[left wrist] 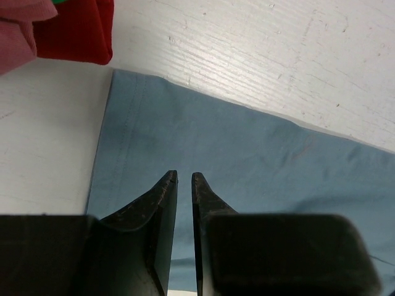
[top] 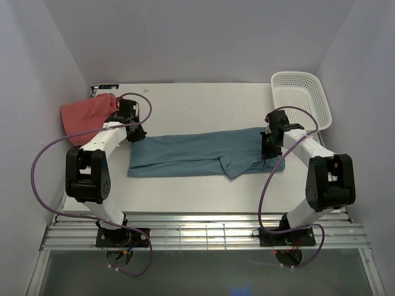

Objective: Fold and stack the t-shirts
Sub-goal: Fold the tshirt

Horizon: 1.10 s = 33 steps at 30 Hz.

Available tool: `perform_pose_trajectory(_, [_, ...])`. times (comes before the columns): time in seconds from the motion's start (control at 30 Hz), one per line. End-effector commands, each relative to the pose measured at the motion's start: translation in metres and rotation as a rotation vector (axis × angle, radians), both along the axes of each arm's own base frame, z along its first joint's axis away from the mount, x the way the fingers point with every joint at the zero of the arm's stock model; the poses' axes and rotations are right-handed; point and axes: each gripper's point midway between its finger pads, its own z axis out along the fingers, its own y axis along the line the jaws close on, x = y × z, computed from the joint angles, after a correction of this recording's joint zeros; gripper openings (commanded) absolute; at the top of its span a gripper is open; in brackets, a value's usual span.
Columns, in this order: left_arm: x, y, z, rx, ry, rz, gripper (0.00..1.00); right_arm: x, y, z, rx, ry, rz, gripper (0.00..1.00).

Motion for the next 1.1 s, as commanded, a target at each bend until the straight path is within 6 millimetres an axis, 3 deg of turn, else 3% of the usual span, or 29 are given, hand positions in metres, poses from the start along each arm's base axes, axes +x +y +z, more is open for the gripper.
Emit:
perform_pose_trajectory(0.0, [-0.002, 0.002, 0.017, 0.006, -0.051, 0.001, 0.27, -0.009, -0.001, 0.017, -0.002, -0.031, 0.005, 0.10])
perform_pose_trajectory(0.37, [-0.008, 0.002, 0.020, 0.003, -0.056, -0.006, 0.26, -0.034, 0.013, 0.022, 0.068, 0.028, 0.045, 0.11])
perform_pose_trajectory(0.57, [-0.011, 0.003, 0.019, 0.008, -0.053, -0.004, 0.26, -0.056, 0.025, 0.032, 0.136, 0.068, 0.082, 0.11])
perform_pose_trajectory(0.7, [-0.013, 0.003, 0.016, 0.010, -0.040, 0.000, 0.26, -0.067, 0.019, 0.044, 0.117, 0.064, 0.078, 0.12])
perform_pose_trajectory(0.77, [-0.013, 0.004, 0.014, 0.019, -0.028, -0.003, 0.27, -0.067, 0.013, 0.053, 0.086, 0.047, 0.067, 0.16])
perform_pose_trajectory(0.8, [-0.015, 0.006, 0.012, 0.027, -0.016, -0.003, 0.27, -0.069, 0.011, 0.054, 0.078, 0.051, 0.065, 0.28])
perform_pose_trajectory(0.9, [-0.017, 0.008, 0.005, 0.047, 0.024, -0.014, 0.28, -0.071, 0.006, 0.056, 0.054, 0.053, 0.065, 0.43])
perform_pose_trajectory(1.07, [-0.019, 0.013, -0.007, 0.083, 0.116, -0.021, 0.29, -0.053, -0.001, 0.054, 0.001, 0.025, 0.043, 0.47])
